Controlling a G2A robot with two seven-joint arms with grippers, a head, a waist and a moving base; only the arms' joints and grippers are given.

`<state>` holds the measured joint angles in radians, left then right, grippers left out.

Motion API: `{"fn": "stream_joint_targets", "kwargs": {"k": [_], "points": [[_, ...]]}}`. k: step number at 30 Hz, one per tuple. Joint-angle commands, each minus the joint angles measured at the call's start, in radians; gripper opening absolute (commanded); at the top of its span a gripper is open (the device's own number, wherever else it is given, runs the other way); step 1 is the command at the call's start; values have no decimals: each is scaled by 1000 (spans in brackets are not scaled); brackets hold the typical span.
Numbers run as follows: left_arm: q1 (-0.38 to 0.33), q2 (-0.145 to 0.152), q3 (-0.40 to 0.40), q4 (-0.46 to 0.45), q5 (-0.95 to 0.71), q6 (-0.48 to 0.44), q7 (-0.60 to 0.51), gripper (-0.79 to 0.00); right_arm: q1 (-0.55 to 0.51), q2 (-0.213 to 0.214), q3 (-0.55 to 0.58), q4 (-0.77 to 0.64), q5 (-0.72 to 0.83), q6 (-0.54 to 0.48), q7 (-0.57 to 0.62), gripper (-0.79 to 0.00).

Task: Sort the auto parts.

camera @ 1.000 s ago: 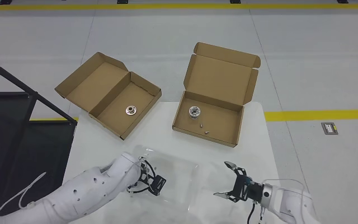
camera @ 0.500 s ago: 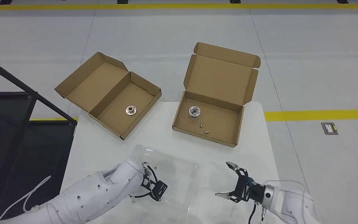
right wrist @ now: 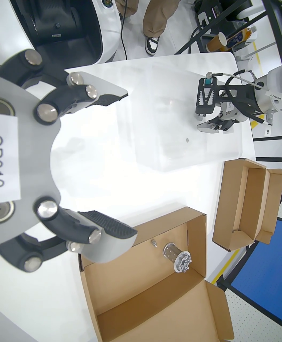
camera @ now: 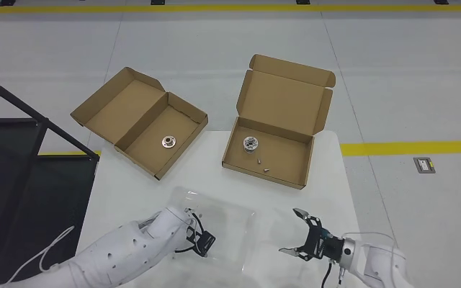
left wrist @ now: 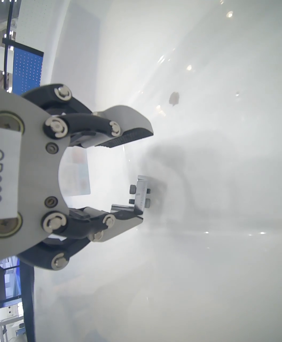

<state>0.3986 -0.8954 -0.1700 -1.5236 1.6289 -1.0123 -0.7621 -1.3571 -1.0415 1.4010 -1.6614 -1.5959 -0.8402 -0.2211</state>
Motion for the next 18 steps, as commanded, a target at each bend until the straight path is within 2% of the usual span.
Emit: {"fn": "stream_joint_targets", "kwargs": {"k": [1,18], "points": [[1,-3,0,3,-2,0,-4,-191,1,1,0,2,1,2,-2,0],[5,-17,0,16,23,0,-46,-191,15,8,-13,13,15,7,2,0]]}}
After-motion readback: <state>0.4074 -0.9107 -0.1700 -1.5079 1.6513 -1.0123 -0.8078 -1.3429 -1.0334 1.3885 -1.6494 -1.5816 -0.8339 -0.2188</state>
